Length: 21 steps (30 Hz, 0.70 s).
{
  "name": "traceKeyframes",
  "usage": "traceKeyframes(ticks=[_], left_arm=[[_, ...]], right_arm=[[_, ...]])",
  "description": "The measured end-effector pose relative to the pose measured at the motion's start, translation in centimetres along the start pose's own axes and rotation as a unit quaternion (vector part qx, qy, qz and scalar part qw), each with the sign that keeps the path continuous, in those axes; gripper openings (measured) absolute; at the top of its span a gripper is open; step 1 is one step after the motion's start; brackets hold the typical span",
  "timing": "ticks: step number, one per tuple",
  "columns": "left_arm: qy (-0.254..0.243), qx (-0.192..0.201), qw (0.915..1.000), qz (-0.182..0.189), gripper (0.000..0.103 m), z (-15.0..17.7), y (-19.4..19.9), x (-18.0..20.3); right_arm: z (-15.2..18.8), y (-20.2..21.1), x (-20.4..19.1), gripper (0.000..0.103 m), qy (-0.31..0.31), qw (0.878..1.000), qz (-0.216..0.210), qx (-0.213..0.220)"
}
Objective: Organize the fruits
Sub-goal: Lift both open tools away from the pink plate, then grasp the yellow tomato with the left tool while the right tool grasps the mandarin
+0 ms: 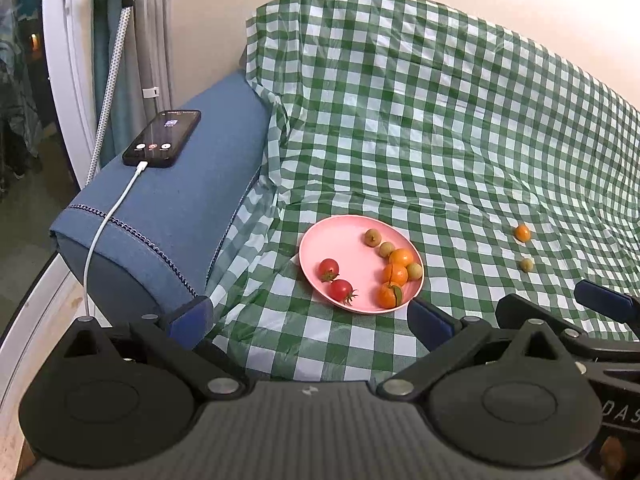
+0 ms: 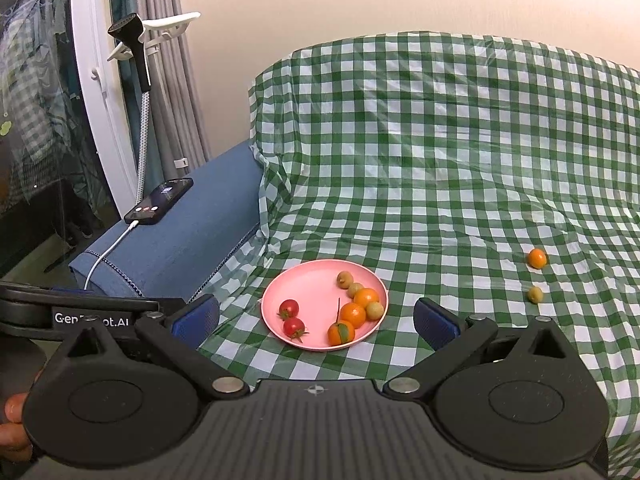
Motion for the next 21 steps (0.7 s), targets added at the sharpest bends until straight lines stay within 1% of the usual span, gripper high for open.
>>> traceKeyframes(ticks=[9,12,16,19,21], left_arm=[[-0.008,-0.015,0.9998,-0.007,0.103,0.0,-1.0,0.3],[-0.014,-0.022,0.9996,-0.010,0.103,-0.3,-1.6,0.8],[-0.037,-0.029,0.9988,-0.009,0.103,-1.4,-2.7,2.8],[-0.064,-0.033,0.9974,0.001,0.103,-2.5,-3.8,5.6],[-0.079,-0.040,0.9959,0.016,0.103,-3.5,-4.8,8.3]], right_arm=[[0.4,-1.3,0.6,0.102,-0.015,1.000,-0.005,-0.015],[0.5,-1.7,1.4,0.102,-0.019,1.000,0.006,-0.014],[0.1,-1.7,4.0,0.102,-0.033,0.998,0.045,0.007],[0.1,-1.8,7.8,0.102,-0.062,0.994,0.086,0.016],[0.6,-1.9,11.2,0.102,-0.090,0.989,0.114,0.017]])
Point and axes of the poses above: each gripper's, at about its wrist camera, not at the fingertips, and y roughly against the way its jaws point, x to its right, z to its underside, the point moved 6 cm from there along -y, roughly the way its jaws point, and after that the axes turned 1 degree about -x, right-handed, at the moved point
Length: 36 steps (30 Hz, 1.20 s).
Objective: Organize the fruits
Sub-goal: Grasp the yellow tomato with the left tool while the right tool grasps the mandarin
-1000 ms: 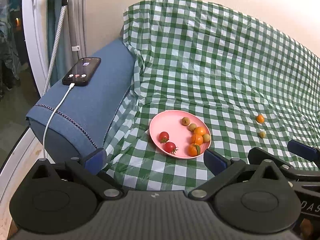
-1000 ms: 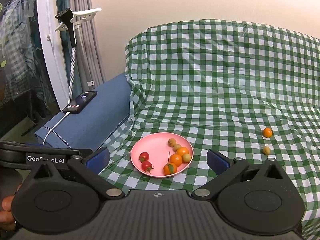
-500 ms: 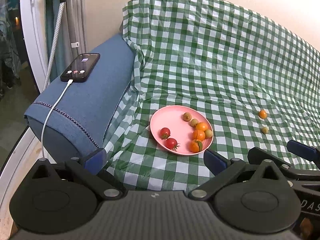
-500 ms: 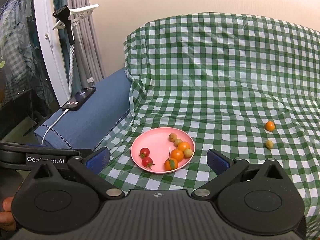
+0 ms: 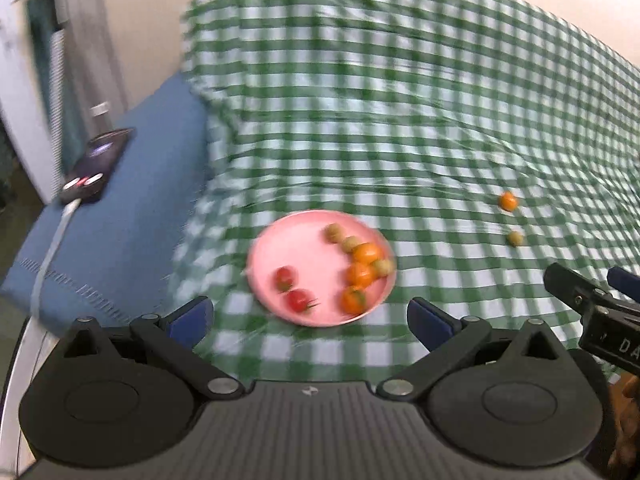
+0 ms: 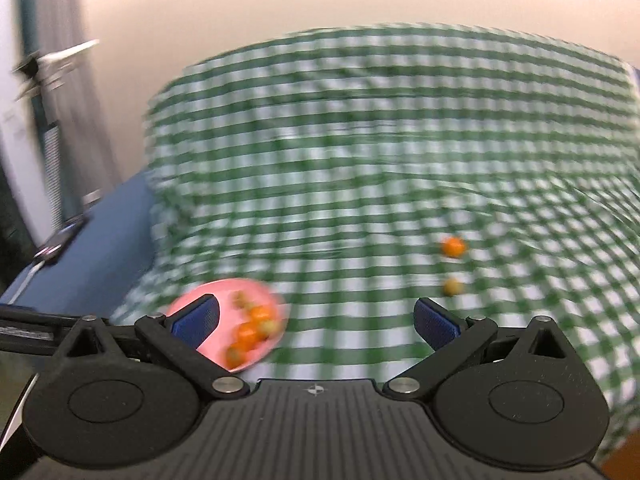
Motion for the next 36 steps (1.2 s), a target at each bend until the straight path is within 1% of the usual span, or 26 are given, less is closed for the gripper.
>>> traceKeyframes(ticks=[2,5,7,9,12,15,16,20,22,23,24,25,26,27,28,29,31,33,36], left_arm=[[-0.011,-0.004,0.9998,0.019,0.103,-1.4,-1.0,2.7],[-0.023,-0.007,0.9981,0.057,0.103,-3.6,-3.5,7.7],[-0.033,-0.001,0.9958,0.085,0.103,-4.9,-5.6,11.5],[-0.046,0.003,0.9916,0.121,0.103,-5.9,-7.9,15.3],[-0.048,-0.002,0.9872,0.152,0.103,-6.9,-12.2,20.7],[-0.044,-0.004,0.9878,0.149,0.103,-7.2,-16.8,25.1],[-0.046,-0.010,0.9878,0.148,0.103,-7.1,-18.5,26.3],[-0.062,-0.032,0.9876,0.141,0.103,-6.7,-24.4,30.4],[-0.071,-0.045,0.9865,0.141,0.098,-6.1,-26.7,31.9],[-0.077,-0.049,0.9855,0.143,0.092,-5.9,-27.5,32.5],[-0.083,-0.055,0.9837,0.150,0.079,-5.6,-28.3,32.9],[-0.091,-0.064,0.9815,0.156,0.068,-5.3,-29.2,33.3],[-0.094,-0.074,0.9796,0.162,0.048,-4.9,-29.9,33.5],[-0.092,-0.079,0.9782,0.168,0.031,-4.7,-30.4,33.5],[-0.083,-0.075,0.9779,0.176,0.030,-4.7,-30.7,33.3],[-0.075,-0.065,0.9794,0.176,0.030,-4.8,-30.8,32.7],[-0.068,-0.061,0.9826,0.162,0.030,-4.9,-30.9,31.5],[-0.053,-0.056,0.9851,0.154,0.030,-5.3,-30.9,29.5],[-0.053,-0.041,0.9902,0.122,0.030,-5.8,-30.8,26.2]], right_arm=[[0.0,-1.0,3.5,0.102,-0.019,0.999,0.030,-0.001],[0.5,-2.3,8.7,0.102,-0.046,0.996,0.077,-0.001],[0.9,-3.0,12.5,0.102,-0.071,0.991,0.111,0.001],[1.3,-3.8,16.1,0.102,-0.102,0.986,0.133,0.001],[2.0,-5.2,20.9,0.102,-0.128,0.978,0.164,-0.002],[2.7,-7.4,24.9,0.102,-0.149,0.971,0.185,-0.013],[3.0,-8.2,26.2,0.102,-0.160,0.969,0.189,-0.016],[3.3,-11.6,29.6,0.102,-0.194,0.961,0.194,-0.027],[3.4,-13.4,30.8,0.102,-0.200,0.960,0.194,-0.031],[3.1,-14.6,31.5,0.102,-0.202,0.960,0.193,-0.033],[3.2,-15.3,31.9,0.102,-0.203,0.960,0.192,-0.034],[3.3,-16.3,32.3,0.102,-0.204,0.960,0.189,-0.036],[3.2,-17.3,32.5,0.102,-0.205,0.960,0.187,-0.039],[3.1,-18.2,32.7,0.102,-0.205,0.960,0.185,-0.041],[3.1,-19.2,32.9,0.102,-0.203,0.961,0.182,-0.042],[2.9,-20.1,32.9,0.102,-0.199,0.963,0.178,-0.043],[2.0,-21.8,32.5,0.102,-0.186,0.968,0.165,-0.040],[0.9,-23.7,31.4,0.102,-0.160,0.977,0.136,-0.032],[-1.1,-27.3,28.9,0.102,-0.102,0.991,0.084,-0.025]])
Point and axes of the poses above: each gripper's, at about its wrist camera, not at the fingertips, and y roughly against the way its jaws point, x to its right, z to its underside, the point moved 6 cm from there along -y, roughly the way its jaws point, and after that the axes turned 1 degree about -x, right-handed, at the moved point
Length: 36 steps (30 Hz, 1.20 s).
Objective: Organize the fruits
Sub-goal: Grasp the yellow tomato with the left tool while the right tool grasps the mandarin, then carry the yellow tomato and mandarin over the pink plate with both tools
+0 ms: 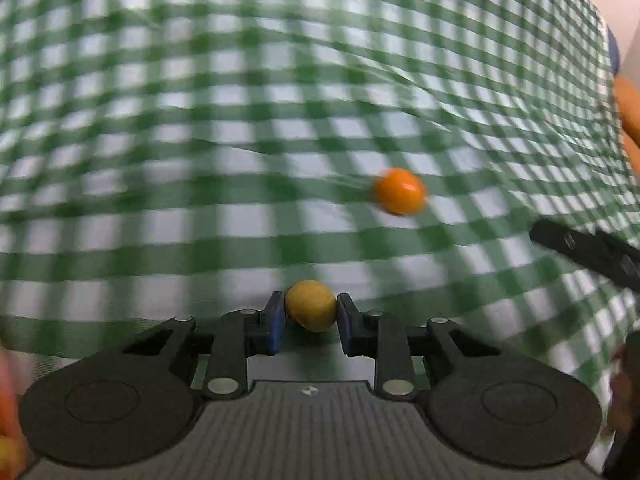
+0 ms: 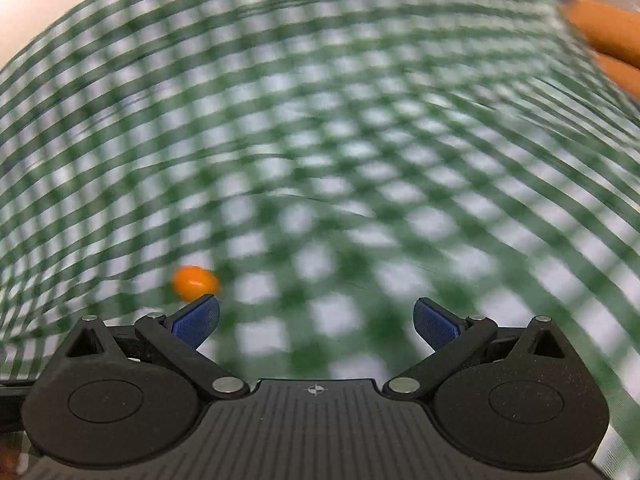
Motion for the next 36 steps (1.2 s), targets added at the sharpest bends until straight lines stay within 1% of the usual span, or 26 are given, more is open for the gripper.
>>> traceKeyframes(ticks=[2,4,5,7,8,9,10,11,13,16,19,21,24,27,29,31,34,36], left_arm=[[-0.003,0.002,0.9997,-0.023,0.030,0.1,0.8,-2.2],[0.009,-0.005,0.9993,-0.035,0.030,0.3,1.1,-3.9],[0.016,-0.008,0.9992,-0.037,0.030,0.3,1.2,-4.5],[0.025,-0.007,0.9989,-0.039,0.031,0.4,1.4,-5.1],[0.028,-0.007,0.9988,-0.039,0.030,0.4,1.5,-5.3],[0.031,-0.006,0.9988,-0.037,0.031,0.4,1.6,-5.4],[0.034,-0.006,0.9989,-0.033,0.030,0.3,1.8,-5.5],[0.036,-0.005,0.9989,-0.030,0.030,0.2,1.8,-5.3],[0.040,-0.001,0.9990,-0.022,0.030,0.1,2.6,-5.3],[0.046,0.012,0.9988,-0.008,0.030,-0.2,4.9,-5.2],[0.047,0.021,0.9986,0.007,0.030,-0.1,8.4,-5.1],[0.044,0.021,0.9987,0.012,0.030,0.6,11.2,-5.6],[0.033,0.019,0.9992,0.013,0.030,2.5,15.8,-6.7],[0.020,0.007,0.9998,-0.001,0.030,5.3,20.3,-8.6],[0.012,0.001,0.9997,-0.023,0.030,7.6,23.4,-10.4],[0.013,-0.002,0.9990,-0.042,0.030,9.8,26.2,-12.9],[0.031,0.008,0.9974,-0.065,0.030,12.1,29.9,-16.4],[0.043,0.020,0.9962,-0.073,0.030,13.3,31.8,-17.9]], right_arm=[[-0.8,-1.8,-2.9,0.102,0.056,0.998,-0.028,0.012],[-1.1,-4.1,-5.7,0.102,0.113,0.993,-0.038,0.020],[-1.1,-5.4,-6.9,0.102,0.134,0.990,-0.040,0.016],[-0.8,-7.8,-8.2,0.102,0.147,0.988,-0.036,-0.003],[-0.7,-8.8,-8.5,0.098,0.147,0.988,-0.037,-0.012],[-0.5,-9.6,-8.6,0.071,0.146,0.988,-0.037,-0.022],[-0.3,-10.3,-8.5,0.058,0.145,0.988,-0.031,-0.033],[-0.6,-10.2,-8.6,0.038,0.148,0.988,-0.029,-0.020],[-1.0,-9.6,-8.8,0.038,0.152,0.988,-0.018,-0.035],[-1.8,-6.0,-8.6,0.038,0.132,0.991,-0.014,-0.019],[-2.0,0.3,-9.1,0.038,0.096,0.995,-0.036,-0.005],[-1.1,4.7,-10.0,0.038,0.082,0.995,-0.054,-0.007],[1.5,11.6,-12.0,0.038,0.080,0.992,-0.089,-0.023],[4.4,16.9,-14.9,0.038,0.077,0.988,-0.121,-0.056],[6.4,20.1,-17.1,0.038,0.073,0.984,-0.144,-0.081],[7.7,23.0,-19.2,0.038,0.077,0.979,-0.161,-0.095],[9.4,26.2,-22.6,0.038,0.113,0.973,-0.178,-0.097],[10.2,27.9,-24.6,0.038,0.159,0.967,-0.180,-0.079]])
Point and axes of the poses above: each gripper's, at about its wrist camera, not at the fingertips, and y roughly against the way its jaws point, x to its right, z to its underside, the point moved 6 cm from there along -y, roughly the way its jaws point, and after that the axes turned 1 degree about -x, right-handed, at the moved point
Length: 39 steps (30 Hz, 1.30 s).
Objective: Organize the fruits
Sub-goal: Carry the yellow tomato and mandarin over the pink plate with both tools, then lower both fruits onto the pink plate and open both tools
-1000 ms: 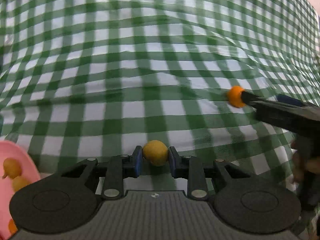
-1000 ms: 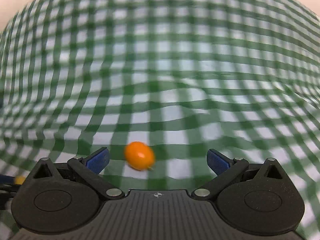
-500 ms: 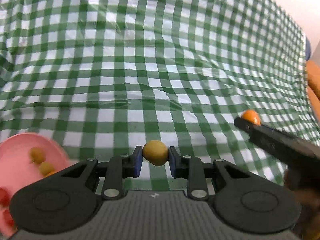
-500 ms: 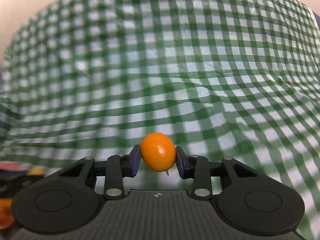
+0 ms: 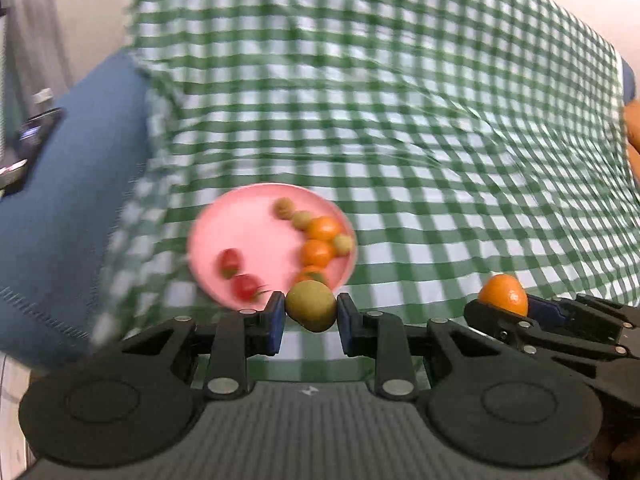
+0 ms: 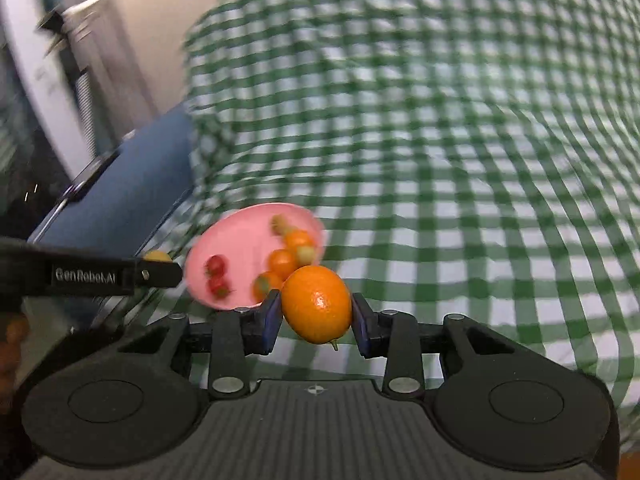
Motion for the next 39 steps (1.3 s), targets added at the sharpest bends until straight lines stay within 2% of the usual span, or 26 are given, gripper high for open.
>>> traceKeyframes(ticks=[7,12,18,26,31,39], left_arm=[[0.029,0.029,0.9992,0.004,0.030,2.0,3.6,-3.7],[0.041,0.031,0.9986,0.011,0.030,1.8,3.1,-3.7],[0.046,0.012,0.9988,0.015,0.031,1.6,1.7,-4.4],[0.026,0.022,0.9992,0.021,0.030,-1.8,-2.0,-4.9],[0.031,0.003,0.9993,0.018,0.030,-4.5,-6.6,-6.0],[0.022,-0.025,0.9994,0.009,0.030,-6.8,-13.7,-7.3]], right_arm=[[-0.3,2.0,-3.9,0.038,0.046,0.999,0.007,0.021],[-0.2,2.4,-4.7,0.038,0.058,0.998,0.010,0.014],[-0.4,0.0,-5.0,0.038,0.066,0.998,0.001,-0.005],[-2.5,-4.8,-6.1,0.038,0.103,0.995,-0.011,-0.001],[-3.6,-10.0,-6.9,0.038,0.107,0.994,-0.029,-0.025],[-3.9,-17.0,-7.0,0.038,0.125,0.989,-0.040,-0.062]])
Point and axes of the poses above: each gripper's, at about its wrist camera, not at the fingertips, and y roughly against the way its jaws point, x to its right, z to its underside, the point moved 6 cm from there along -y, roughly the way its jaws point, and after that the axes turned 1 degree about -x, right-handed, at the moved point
